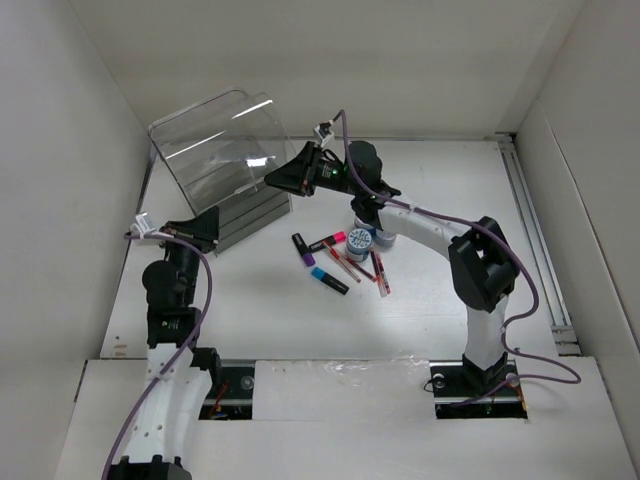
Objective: Sort the stationery into containers
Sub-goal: Open the drawer
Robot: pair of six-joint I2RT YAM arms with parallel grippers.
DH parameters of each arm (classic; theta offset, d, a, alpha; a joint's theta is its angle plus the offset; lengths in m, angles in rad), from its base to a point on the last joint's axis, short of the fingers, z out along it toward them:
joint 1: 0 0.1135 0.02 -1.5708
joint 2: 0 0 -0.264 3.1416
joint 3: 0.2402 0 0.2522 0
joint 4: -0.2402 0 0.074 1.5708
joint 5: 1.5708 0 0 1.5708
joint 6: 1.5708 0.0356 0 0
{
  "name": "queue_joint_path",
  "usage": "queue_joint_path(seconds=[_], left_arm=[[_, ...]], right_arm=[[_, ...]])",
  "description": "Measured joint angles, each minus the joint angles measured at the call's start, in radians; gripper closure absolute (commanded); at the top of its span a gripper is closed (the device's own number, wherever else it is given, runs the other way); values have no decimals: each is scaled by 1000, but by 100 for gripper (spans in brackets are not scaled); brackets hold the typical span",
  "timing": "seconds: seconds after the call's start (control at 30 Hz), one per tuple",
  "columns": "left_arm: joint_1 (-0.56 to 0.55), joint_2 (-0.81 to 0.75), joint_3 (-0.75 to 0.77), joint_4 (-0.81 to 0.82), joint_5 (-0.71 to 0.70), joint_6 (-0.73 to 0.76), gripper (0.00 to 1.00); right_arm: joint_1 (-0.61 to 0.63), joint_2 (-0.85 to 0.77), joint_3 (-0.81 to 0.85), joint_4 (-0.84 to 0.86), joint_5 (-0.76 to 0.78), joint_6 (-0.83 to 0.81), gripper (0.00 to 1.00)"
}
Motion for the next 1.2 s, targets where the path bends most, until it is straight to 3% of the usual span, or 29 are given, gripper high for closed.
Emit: queue_joint_path(seconds=[0.37,0.5,0.63,0.87,1.2], left_arm=[[-1,21,68,2,9,-1,94],[-1,21,107,-2,4,0,93],[-1,40,197,-37,-20,24,92],[-1,135,393,-71,-102,114,88],[-1,294,546,-109,-175,213,85]], right_arm=[[0,-132,-54,15,-2,-8,46],[0,-198,-112,19,-2,-26,27],[0,-253,-174,16,-2,-55,21],[0,-340,-266,-19,-1,-102,15],[0,-468,-341,-61,2,-167,14]])
